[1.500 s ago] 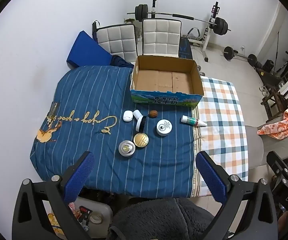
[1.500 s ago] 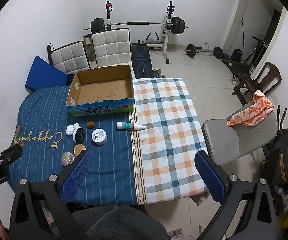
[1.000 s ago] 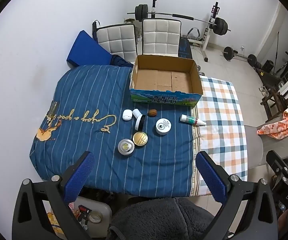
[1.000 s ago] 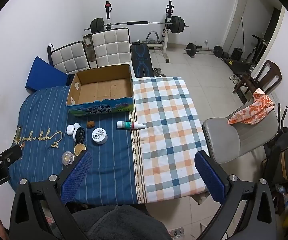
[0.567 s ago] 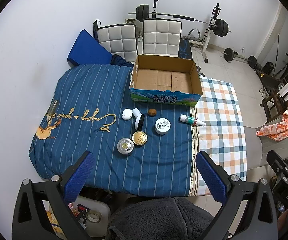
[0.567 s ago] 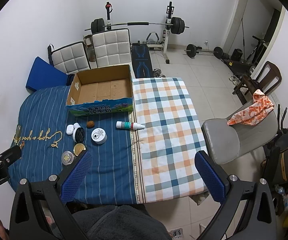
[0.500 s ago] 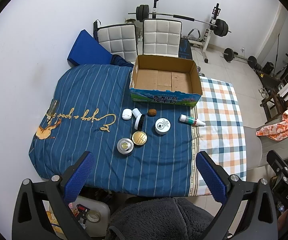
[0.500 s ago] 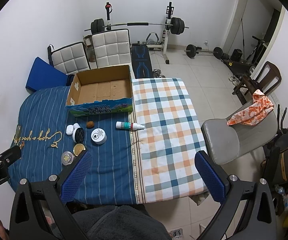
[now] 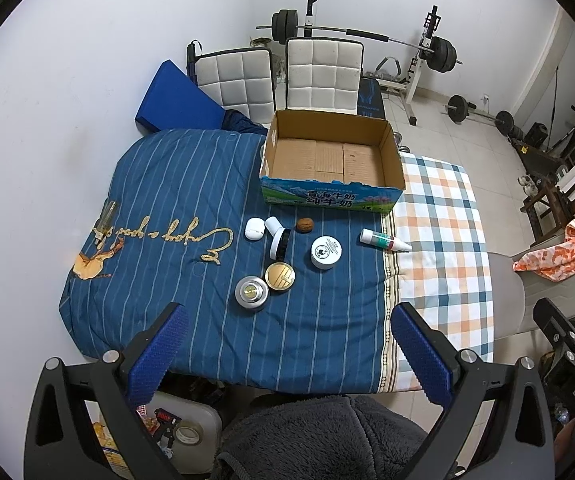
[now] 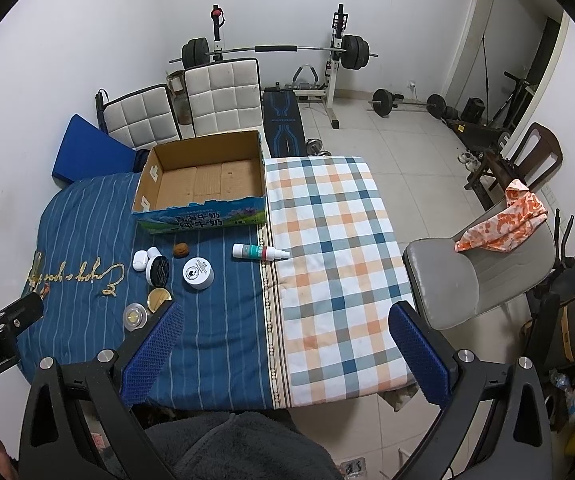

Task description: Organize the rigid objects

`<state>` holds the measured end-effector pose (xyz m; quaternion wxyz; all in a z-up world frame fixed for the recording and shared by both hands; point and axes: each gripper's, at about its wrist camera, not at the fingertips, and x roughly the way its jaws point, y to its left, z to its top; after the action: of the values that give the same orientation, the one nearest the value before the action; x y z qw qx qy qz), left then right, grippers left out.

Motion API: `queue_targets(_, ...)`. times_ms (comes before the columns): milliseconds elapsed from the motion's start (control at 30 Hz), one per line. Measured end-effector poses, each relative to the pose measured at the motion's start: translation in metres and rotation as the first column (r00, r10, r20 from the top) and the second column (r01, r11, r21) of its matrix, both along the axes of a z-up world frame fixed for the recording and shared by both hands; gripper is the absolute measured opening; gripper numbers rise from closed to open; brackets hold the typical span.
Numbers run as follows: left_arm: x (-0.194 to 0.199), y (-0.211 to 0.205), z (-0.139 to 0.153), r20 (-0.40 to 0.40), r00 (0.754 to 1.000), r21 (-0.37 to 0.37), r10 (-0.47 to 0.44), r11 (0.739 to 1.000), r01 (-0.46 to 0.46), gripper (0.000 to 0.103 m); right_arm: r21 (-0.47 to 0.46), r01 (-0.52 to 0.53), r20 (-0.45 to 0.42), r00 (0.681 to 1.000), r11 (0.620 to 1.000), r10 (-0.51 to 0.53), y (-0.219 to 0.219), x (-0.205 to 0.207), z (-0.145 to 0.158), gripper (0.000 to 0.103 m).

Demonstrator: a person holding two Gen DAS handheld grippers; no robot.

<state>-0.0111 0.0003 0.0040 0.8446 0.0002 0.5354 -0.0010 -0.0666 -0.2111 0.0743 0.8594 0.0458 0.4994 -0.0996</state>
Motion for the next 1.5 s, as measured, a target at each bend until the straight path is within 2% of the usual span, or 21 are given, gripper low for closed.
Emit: queue_targets(1500,0.008,-0.005,-0.011,-0.013,1.0,-0.01,-0.011,1.0,0.011,0.103,-0.012,-0.001,0.011,1.0,1.0,0.002,0.01,0.02,0.007,0.103)
